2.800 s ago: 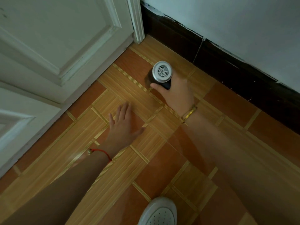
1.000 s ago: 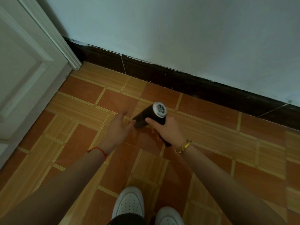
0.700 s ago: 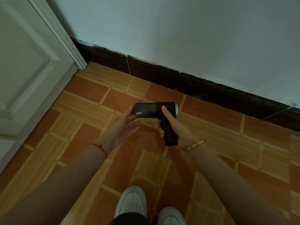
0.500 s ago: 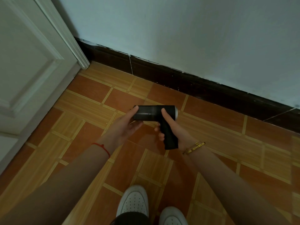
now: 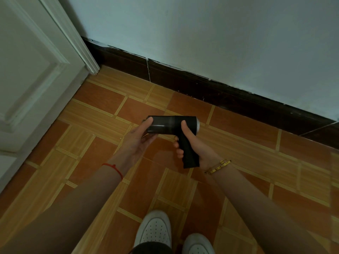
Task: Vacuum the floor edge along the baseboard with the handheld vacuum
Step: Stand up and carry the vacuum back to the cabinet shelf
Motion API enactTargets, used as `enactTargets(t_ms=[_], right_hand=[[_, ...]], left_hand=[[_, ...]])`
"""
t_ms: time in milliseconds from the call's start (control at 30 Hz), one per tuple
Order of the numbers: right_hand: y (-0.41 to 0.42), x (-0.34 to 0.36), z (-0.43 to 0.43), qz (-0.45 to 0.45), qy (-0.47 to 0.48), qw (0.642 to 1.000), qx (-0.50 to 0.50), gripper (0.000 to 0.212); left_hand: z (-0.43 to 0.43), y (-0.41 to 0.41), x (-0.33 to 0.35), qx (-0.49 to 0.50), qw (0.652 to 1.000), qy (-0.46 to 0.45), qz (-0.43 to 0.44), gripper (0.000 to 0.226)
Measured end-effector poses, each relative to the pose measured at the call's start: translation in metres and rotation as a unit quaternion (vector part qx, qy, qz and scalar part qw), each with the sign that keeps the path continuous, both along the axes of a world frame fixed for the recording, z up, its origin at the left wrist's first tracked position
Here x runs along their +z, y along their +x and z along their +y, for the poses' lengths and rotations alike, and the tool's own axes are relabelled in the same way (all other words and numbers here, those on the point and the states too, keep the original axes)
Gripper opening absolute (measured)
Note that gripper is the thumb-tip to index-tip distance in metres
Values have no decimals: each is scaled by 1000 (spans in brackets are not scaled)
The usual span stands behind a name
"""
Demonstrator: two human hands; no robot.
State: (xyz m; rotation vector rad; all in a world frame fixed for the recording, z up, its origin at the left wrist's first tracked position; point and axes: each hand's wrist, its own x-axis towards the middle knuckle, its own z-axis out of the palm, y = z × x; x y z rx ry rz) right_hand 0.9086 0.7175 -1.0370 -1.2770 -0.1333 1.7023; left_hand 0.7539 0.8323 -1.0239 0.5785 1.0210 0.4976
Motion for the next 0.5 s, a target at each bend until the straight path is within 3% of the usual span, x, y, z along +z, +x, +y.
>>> enactTargets(t_ms=[500], right_hand=[[7,-4,0,-7,11,1000,-8,62]], left_hand=[[4,5,-6,-22,1000,11,-3,50]])
